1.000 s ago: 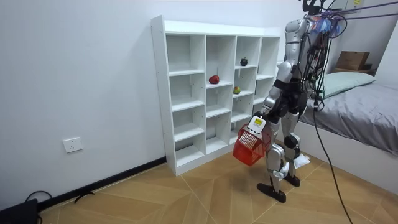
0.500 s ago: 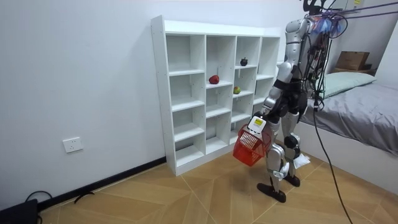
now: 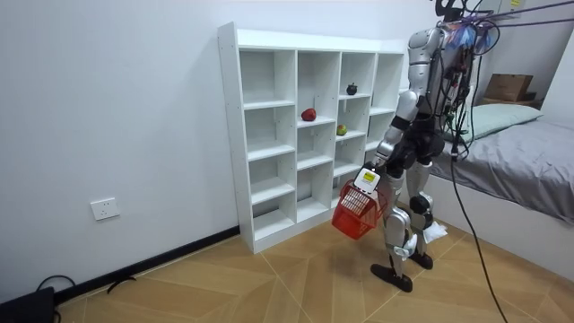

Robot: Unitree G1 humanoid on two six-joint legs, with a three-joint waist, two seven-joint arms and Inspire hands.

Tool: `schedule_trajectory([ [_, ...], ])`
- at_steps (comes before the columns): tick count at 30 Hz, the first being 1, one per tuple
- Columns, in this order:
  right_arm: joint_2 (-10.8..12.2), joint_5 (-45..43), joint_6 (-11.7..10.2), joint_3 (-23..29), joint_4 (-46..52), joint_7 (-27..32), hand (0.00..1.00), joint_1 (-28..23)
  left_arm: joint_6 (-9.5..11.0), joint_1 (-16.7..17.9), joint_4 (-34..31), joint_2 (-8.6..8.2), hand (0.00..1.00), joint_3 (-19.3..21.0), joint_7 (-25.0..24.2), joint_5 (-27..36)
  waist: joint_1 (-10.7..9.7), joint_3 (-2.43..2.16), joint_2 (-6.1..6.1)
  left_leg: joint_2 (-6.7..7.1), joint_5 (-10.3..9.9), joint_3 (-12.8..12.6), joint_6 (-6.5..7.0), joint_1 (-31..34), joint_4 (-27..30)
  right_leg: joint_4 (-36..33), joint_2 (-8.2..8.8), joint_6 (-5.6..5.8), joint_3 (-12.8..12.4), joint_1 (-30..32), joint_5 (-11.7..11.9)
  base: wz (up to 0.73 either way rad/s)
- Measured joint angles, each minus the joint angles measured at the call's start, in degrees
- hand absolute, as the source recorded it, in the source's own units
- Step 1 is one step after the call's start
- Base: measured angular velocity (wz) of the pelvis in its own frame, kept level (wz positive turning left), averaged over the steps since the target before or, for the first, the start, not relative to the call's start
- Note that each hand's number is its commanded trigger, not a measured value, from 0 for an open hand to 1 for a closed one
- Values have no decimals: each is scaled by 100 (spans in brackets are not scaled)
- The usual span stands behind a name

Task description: Collect fruits from the closet

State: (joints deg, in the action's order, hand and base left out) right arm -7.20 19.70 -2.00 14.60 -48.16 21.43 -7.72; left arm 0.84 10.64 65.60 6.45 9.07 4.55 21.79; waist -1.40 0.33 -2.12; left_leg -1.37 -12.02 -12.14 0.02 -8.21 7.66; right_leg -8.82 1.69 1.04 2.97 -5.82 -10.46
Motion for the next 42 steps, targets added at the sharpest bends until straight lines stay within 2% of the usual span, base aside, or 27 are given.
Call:
schedule_trajectory([
  [2,-6,-689,-61,32,712,405,0,22,-1,-4,1,16,100,-14,33,-8,-6,-19,-6,-2,1,-6,-1,57,1,-23,-4,-2,0,51,4,0],
  [5,-5,-1224,-115,-8,1579,829,0,21,-2,-22,1,20,100,-34,22,-33,15,-26,-23,-2,2,-14,-1,100,-3,-23,-5,-2,-3,99,4,0],
  [11,-10,-1858,-142,-107,3275,1152,0,-36,1,19,-41,53,100,-47,-32,-37,11,-43,-50,-1,2,-15,-1,114,4,-12,0,-2,5,112,4,0],
  [17,-29,-2711,-216,-310,4495,1308,0,-28,1,-31,-54,83,100,-45,-23,-239,55,-48,-84,-6,3,-26,-1,152,4,-95,-4,-2,-6,197,5,-2],
  [22,-108,-3141,-222,-476,4975,1269,0,116,5,-2,-50,82,100,-42,-77,-238,101,-47,-85,-17,4,-19,0,152,12,-121,-5,-12,33,206,11,0],
  [24,-235,-3189,-222,-542,5113,1237,0,192,5,-11,-48,81,100,-48,-105,-240,159,-45,-93,-22,4,-22,-1,147,8,-124,-10,-15,35,201,14,0],
  [26,-496,-3211,-222,-781,5166,1185,0,348,6,-47,-41,85,100,-114,-107,-282,216,-30,-120,-28,6,-24,-5,156,7,-155,-18,-16,37,196,14,0],
  [28,-556,-3369,-225,-900,5196,1143,0,428,8,-72,-40,86,100,-189,-108,-366,268,-29,-142,-31,7,-28,-7,157,7,-179,-21,-16,48,194,14,0],
  [31,-554,-3592,-226,-909,5394,1030,0,454,53,-113,-12,87,100,-245,-126,-401,372,-24,-179,-28,7,2,-6,157,7,-178,-14,-16,104,194,14,2],
  [36,-555,-4097,-226,-976,5631,1006,0,606,84,-114,60,111,100,-261,-126,-399,412,-13,-202,-25,8,20,-5,160,9,-174,-6,-16,147,188,14,0],
  [42,-623,-4491,-219,-1294,5823,819,0,888,85,-157,73,110,100,-264,-151,-401,489,-9,-210,-27,8,23,-5,178,10,-176,-4,-16,180,185,14,0],
])
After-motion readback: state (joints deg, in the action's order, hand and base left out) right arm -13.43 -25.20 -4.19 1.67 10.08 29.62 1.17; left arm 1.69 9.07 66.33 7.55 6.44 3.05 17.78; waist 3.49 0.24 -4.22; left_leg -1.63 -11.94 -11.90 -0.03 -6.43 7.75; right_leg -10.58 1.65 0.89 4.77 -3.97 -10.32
